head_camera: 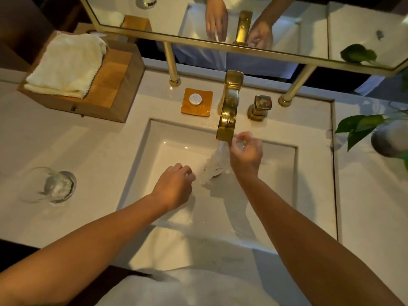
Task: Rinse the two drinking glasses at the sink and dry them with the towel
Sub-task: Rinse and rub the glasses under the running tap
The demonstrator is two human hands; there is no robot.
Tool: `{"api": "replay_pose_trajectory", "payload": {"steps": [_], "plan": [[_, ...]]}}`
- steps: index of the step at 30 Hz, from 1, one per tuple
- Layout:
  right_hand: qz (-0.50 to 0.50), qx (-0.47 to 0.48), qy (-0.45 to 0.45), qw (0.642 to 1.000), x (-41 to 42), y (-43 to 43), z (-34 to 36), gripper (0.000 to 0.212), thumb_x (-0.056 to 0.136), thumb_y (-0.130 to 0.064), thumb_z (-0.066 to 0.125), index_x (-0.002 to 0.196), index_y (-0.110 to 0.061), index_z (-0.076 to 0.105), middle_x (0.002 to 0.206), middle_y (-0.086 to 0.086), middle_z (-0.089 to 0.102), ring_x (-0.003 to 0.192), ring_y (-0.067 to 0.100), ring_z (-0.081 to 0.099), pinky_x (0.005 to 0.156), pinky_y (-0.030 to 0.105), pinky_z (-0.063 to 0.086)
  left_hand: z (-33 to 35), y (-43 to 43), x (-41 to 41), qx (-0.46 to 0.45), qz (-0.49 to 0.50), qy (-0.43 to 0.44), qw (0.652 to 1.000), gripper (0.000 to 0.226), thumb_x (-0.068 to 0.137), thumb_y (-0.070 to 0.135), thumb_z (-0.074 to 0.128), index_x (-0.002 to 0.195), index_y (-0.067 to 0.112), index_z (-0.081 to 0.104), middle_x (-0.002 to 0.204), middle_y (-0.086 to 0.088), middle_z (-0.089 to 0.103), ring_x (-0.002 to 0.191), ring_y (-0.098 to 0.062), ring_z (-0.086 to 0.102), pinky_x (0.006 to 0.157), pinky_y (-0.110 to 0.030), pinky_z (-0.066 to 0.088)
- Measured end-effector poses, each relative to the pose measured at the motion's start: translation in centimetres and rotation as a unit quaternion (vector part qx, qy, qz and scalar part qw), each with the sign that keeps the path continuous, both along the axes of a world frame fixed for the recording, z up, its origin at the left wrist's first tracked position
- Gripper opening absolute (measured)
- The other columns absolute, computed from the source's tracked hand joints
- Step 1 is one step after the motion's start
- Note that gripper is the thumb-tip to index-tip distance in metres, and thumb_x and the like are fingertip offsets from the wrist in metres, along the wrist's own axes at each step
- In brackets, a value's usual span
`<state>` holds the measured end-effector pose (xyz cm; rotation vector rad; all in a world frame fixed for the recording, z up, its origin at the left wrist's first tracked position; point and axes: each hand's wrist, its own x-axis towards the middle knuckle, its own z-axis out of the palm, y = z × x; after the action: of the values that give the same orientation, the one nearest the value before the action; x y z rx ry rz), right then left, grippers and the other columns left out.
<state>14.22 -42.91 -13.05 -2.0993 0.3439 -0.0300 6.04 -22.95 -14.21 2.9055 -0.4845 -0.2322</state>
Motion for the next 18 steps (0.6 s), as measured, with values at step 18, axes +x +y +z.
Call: {"api": "replay_pose_trajectory", "payload": {"steps": [18], "plan": [[0.021,0.411,0.445,0.796,1.5,0.8,-0.2,0.044,0.102,-0.046,0.046,0.094,-0.01,0.069,0.088,0.011,0.071,0.077,0.022,0.07,0.062,0.032,0.058,1.8,-4.2,5.8,-0.025,-0.261,-0.017,0.965,0.032,0.091,0.01,0.061,0.122,0.011,0.066,0.119,-0.008,0.067,0.11,-0.025,0.063,0.09,-0.037,0.057]]}}
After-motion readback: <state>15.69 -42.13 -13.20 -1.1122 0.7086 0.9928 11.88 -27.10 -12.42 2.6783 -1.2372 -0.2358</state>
